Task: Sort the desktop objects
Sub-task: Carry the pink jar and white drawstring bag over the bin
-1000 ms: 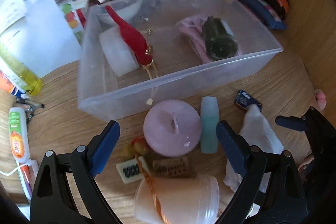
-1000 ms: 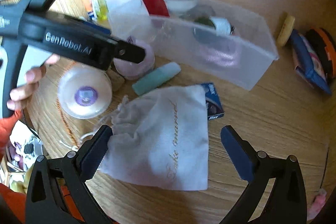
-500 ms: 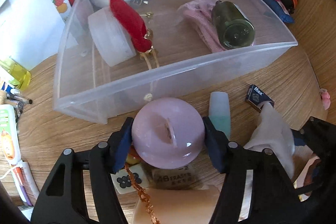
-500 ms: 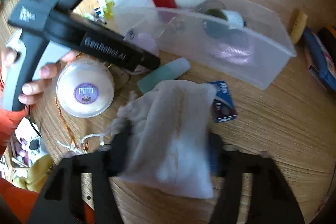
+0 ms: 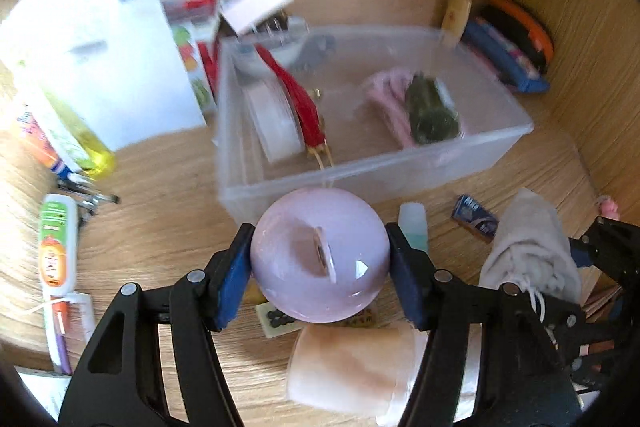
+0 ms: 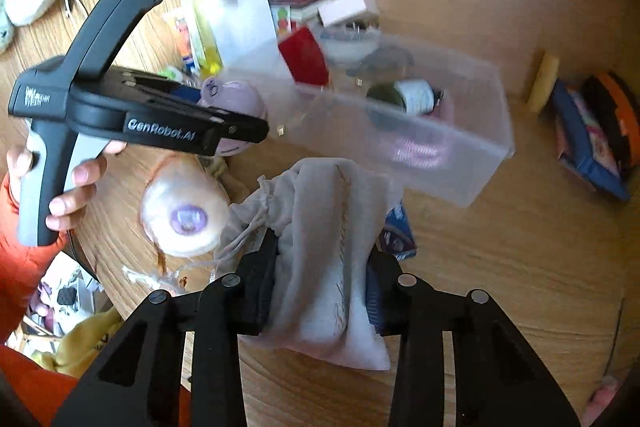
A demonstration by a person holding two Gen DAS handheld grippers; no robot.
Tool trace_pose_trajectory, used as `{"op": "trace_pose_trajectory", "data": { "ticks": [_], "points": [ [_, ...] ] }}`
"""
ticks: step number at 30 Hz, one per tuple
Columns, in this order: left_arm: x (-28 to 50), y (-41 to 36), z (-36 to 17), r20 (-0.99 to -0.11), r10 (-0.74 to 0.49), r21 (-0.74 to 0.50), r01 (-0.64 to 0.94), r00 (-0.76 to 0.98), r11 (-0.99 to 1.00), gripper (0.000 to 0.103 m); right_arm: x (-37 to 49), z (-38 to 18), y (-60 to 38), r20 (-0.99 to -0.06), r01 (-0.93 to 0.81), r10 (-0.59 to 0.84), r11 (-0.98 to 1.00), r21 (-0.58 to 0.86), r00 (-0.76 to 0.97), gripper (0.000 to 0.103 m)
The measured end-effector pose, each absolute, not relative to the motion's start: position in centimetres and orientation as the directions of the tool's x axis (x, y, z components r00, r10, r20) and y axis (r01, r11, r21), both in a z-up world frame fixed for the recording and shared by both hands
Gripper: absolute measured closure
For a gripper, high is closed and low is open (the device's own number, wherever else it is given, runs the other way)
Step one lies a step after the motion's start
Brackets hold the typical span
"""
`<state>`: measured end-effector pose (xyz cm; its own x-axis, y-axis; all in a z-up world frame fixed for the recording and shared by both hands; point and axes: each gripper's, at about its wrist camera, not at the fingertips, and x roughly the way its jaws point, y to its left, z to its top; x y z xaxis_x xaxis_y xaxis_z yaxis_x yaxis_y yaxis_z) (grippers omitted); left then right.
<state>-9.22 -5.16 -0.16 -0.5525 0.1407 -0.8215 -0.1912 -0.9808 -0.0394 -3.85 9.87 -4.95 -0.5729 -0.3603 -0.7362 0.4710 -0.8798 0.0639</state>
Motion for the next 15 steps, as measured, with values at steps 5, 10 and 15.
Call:
{"op": "trace_pose_trajectory", "data": {
  "ticks": [5,10,15],
  "points": [
    [-8.6,-6.9,2.7,-0.772,0.146,-0.06,-0.158,-0.618,-0.986,0.04,-3.4,-2.0,9.3,-0.683,0.461,-0.366,-0.886,0.049,-0.632,0.069],
    [-7.7,-7.8,4.4,-0.735,0.146,-0.079,-0.131,-0.662,-0.988,0.04,-4.2,0.6,9.9,-0.634,0.424,-0.339,-0.906,0.019,-0.695,0.069],
    [-7.4,-8.7,5.3,-0.714,0.148,-0.09,-0.12,-0.684,-0.989,0.04,-6.2,2.0,10.9,-0.61,0.373,-0.3,-0.928,0.008,-0.733,0.069]
  ]
}}
